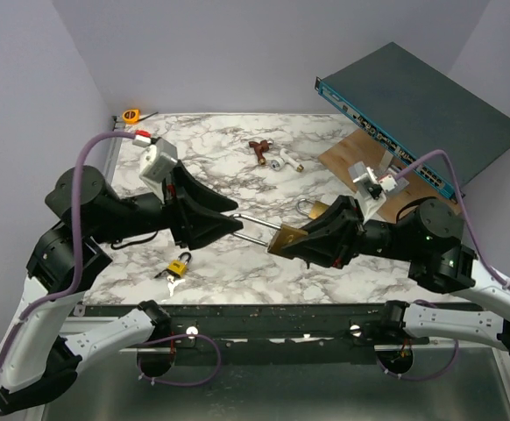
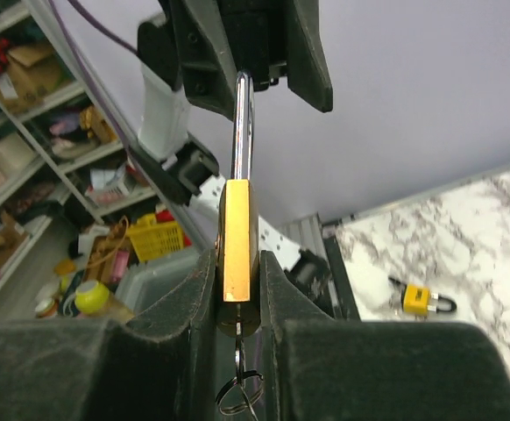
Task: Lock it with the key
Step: Lock the lock.
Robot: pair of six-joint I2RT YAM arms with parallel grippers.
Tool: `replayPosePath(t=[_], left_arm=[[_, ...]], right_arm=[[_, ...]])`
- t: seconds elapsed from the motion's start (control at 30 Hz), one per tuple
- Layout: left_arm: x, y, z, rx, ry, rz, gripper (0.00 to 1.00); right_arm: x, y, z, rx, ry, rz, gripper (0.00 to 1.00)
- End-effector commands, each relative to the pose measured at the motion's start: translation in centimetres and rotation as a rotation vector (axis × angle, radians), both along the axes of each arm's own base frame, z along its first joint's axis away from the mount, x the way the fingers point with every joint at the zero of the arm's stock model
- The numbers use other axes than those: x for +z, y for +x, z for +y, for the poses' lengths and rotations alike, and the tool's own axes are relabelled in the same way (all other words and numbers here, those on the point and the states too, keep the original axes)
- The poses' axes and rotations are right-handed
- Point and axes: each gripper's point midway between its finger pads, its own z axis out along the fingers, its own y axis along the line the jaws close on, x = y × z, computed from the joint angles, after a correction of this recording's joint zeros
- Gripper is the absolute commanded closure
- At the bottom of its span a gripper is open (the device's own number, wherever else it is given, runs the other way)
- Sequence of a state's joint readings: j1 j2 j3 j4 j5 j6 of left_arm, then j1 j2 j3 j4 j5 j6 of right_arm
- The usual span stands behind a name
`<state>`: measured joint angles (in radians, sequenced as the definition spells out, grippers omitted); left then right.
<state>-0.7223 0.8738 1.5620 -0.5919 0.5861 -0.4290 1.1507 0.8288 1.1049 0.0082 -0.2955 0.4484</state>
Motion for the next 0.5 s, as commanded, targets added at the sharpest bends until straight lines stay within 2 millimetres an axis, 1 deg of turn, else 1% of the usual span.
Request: replayPosePath(t=[0.0, 0.1, 0.27, 0.47], left_arm=[[-3.0, -2.0, -0.7, -0.151, 0.083, 0.026, 0.53], [-4.0, -2.6, -1.0, -0.208, 0.115, 0.046, 0.56], [-5.5, -4.0, -0.7, -0.298, 0.162, 0.045, 0.57], [-7.4, -4.1, -0.6, -0.309, 0.216, 0.065, 0.57]], right_arm=[[-1.3, -1.9, -0.6, 0.092, -0.108, 0.006, 0.99], [-1.6, -2.1, -0.9, 0.093, -0.123, 0.017, 0.99], [-2.1, -1.8, -1.6, 0.058, -0.159, 0.024, 0.99], [-1.7, -1.6, -2.5, 0.023, -0.145, 0.027, 0.99]])
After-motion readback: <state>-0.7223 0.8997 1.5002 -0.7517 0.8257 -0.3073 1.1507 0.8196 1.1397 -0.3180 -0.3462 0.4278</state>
